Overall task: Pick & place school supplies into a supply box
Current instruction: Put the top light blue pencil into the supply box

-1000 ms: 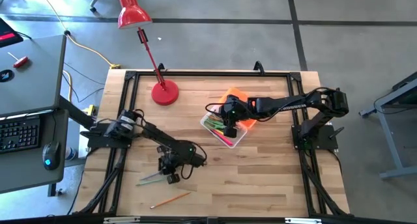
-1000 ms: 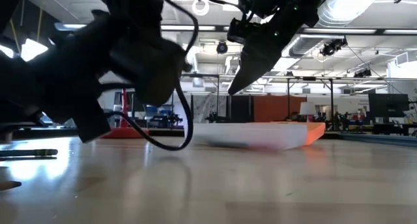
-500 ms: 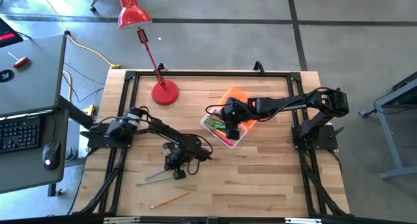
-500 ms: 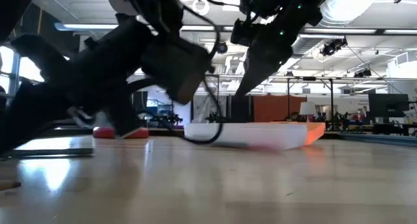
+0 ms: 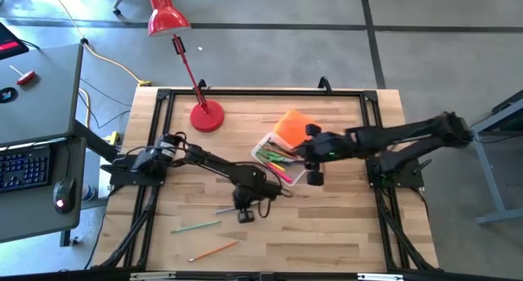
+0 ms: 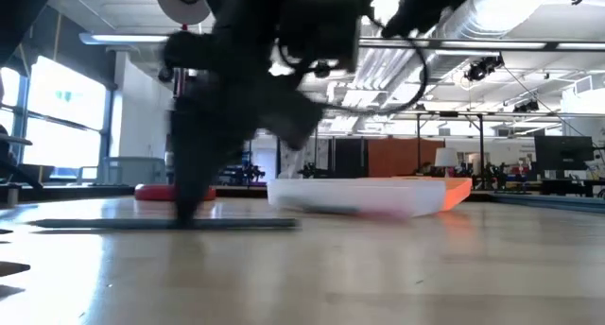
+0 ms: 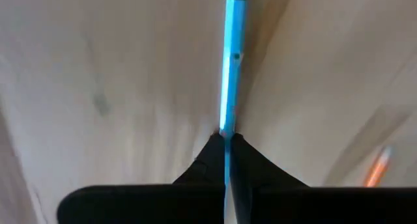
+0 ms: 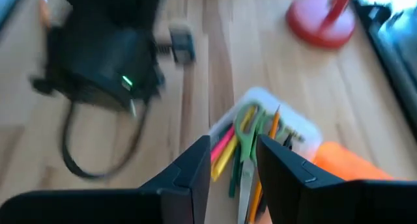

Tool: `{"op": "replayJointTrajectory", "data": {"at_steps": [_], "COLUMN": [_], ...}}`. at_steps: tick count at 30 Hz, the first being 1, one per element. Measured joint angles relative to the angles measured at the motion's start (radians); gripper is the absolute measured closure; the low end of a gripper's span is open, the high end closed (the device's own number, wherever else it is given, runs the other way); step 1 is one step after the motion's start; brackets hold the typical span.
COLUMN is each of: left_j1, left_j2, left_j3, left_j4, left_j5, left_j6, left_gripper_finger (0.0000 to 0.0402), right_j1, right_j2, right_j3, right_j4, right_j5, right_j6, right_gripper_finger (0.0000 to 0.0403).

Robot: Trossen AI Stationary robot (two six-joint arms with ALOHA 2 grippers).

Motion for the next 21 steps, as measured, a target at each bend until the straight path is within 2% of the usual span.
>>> {"op": "replayJointTrajectory", "data": {"at_steps": [5, 10, 15, 21], "left_j1": [0.007, 0.004, 0.003, -0.006], "left_j2": [-0.001, 0.003, 0.006, 0.010], "left_j3": [0.016, 0.012, 0.009, -0.037], "left_j4": [0.263, 0.488, 0.530, 0.567], "left_j5": [-0.102, -0.186, -0.248, -0.253], "left_j6": [-0.004, 0.004, -0.008, -0.038], "left_gripper_finger": [0.0364, 0.0361, 0.0361, 0.0360], "right_j1": [0.068, 0.118, 0.154, 0.186], "right_j2": [-0.110, -0.158, -0.157, -0.156], "right_j3": [0.000, 0.000, 0.000, 0.000], "right_j4": [-0.005, -0.039, -0.066, -0.104], "right_j5": [0.024, 0.024, 0.035, 0.108], "right_j6": [0.000, -0.001, 0.001, 0.016], "right_gripper_finger": [0.0300, 0.0299, 0.0299, 0.0299]}}
